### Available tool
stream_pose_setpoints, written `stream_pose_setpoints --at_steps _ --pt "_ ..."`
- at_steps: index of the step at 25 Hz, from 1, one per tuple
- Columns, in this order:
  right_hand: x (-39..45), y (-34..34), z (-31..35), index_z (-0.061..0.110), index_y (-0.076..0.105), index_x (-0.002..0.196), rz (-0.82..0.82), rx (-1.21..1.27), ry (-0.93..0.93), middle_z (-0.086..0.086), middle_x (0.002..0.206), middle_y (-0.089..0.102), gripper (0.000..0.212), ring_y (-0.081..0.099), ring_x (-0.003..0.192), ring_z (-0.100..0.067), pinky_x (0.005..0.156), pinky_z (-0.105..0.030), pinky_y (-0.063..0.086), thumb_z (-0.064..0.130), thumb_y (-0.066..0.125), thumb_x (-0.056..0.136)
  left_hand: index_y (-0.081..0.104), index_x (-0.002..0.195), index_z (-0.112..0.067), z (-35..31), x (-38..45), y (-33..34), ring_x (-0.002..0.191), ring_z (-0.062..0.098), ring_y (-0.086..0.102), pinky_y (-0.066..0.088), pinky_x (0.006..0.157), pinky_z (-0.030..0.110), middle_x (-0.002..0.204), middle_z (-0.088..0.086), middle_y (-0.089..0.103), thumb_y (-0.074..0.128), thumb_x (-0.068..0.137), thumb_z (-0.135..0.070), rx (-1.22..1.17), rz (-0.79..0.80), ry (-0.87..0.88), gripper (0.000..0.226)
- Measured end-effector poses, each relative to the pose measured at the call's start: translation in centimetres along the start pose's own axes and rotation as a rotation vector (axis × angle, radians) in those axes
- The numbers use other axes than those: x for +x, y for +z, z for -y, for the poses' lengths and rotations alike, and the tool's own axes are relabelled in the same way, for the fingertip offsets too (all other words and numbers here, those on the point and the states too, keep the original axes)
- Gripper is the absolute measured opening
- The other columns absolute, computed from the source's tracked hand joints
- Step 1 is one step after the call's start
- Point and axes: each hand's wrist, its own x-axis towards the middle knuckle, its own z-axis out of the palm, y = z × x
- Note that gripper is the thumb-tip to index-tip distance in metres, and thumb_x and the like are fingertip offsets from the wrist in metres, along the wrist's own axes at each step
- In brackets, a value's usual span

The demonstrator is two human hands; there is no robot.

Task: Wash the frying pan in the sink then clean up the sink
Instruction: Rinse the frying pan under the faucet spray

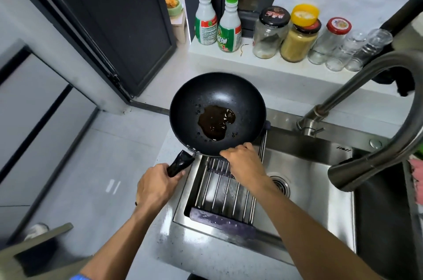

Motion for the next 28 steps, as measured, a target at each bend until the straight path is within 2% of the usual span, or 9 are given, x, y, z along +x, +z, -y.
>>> stream_pose_setpoints --at_steps 8,14,17,19,20,22,24,26,28 --pt "-11.6 -0.5 2.0 0.022 0.068 0.115 -0.004 0.146 -0.074 0.004 0.096 0.075 0.051 0.070 0.083 -0.020 0.081 -0.036 0.054 -0.006 0.063 0.073 0.048 0.060 -0.017 1.4 -7.1 -3.2 0.049 0.018 0.052 0.029 0.044 0.029 0.050 -0.001 0.052 0.061 0.078 -0.067 0.259 0.033 0.182 0.055" --pt "-21.2 -0.9 0.4 0.025 0.070 0.093 0.050 0.169 0.015 0.007 0.076 0.071 0.036 0.067 0.066 -0.019 0.063 -0.031 0.053 0.001 0.066 0.066 0.045 0.058 -0.025 -2.3 -13.4 -1.7 0.052 0.014 0.051 0.029 0.044 0.029 0.054 -0.002 0.053 0.063 0.079 -0.067 0.320 0.127 0.287 0.049" --pt "-25.3 -2.2 -2.6 0.024 0.070 0.104 0.088 0.230 0.119 0.004 0.091 0.073 0.032 0.068 0.083 -0.022 0.075 -0.034 0.052 0.006 0.056 0.082 0.048 0.061 -0.037 -5.2 -15.4 0.6 0.056 0.011 0.054 0.036 0.047 0.028 0.058 -0.005 0.057 0.063 0.077 -0.067 0.294 0.189 0.354 0.038" --pt "-27.4 -3.4 -5.1 0.027 0.070 0.117 0.116 0.496 0.310 0.008 0.108 0.073 0.027 0.067 0.099 -0.016 0.089 -0.035 0.052 0.021 0.059 0.093 0.051 0.067 -0.029 -7.1 -15.8 3.1 0.059 0.012 0.056 0.037 0.048 0.028 0.062 -0.006 0.057 0.063 0.077 -0.068 0.333 0.192 0.403 0.041" --pt "-28.0 -4.5 -6.5 0.029 0.069 0.121 0.066 0.683 0.436 0.011 0.113 0.072 0.028 0.066 0.103 -0.011 0.093 -0.035 0.052 0.029 0.065 0.092 0.051 0.068 -0.027 -8.2 -15.9 4.4 0.059 0.012 0.056 0.036 0.048 0.028 0.062 -0.006 0.057 0.063 0.077 -0.067 0.357 0.185 0.428 0.043" --pt "-28.1 -7.4 -9.7 0.031 0.062 0.130 -0.206 0.975 0.626 0.014 0.120 0.068 0.046 0.065 0.104 -0.004 0.094 -0.033 0.054 0.032 0.076 0.086 0.054 0.074 -0.025 -10.2 -15.7 6.9 0.059 0.012 0.055 0.037 0.049 0.028 0.063 -0.007 0.056 0.063 0.078 -0.067 0.403 0.184 0.467 0.042" --pt "-26.3 -11.1 -12.4 0.032 0.049 0.141 -0.394 1.111 0.623 0.014 0.136 0.058 0.066 0.061 0.113 -0.004 0.093 -0.028 0.053 0.033 0.080 0.082 0.054 0.078 -0.025 -12.1 -15.3 9.2 0.061 0.013 0.057 0.041 0.053 0.028 0.066 -0.007 0.056 0.064 0.078 -0.066 0.427 0.215 0.474 0.041" --pt "-22.9 -14.0 -14.0 0.035 0.037 0.147 -0.368 1.193 0.523 0.014 0.147 0.047 0.080 0.052 0.126 -0.004 0.100 -0.025 0.046 0.037 0.081 0.080 0.055 0.081 -0.025 -13.2 -14.7 11.3 0.067 0.017 0.061 0.048 0.059 0.029 0.073 -0.006 0.062 0.065 0.079 -0.064 0.418 0.243 0.448 0.040" --pt "-19.6 -15.3 -14.4 0.034 0.047 0.139 -0.300 1.239 0.449 0.012 0.140 0.056 0.073 0.055 0.123 -0.005 0.103 -0.030 0.047 0.042 0.082 0.076 0.055 0.084 -0.023 -13.9 -14.0 12.9 0.070 0.018 0.063 0.051 0.064 0.029 0.079 -0.003 0.065 0.065 0.081 -0.060 0.411 0.261 0.418 0.038"
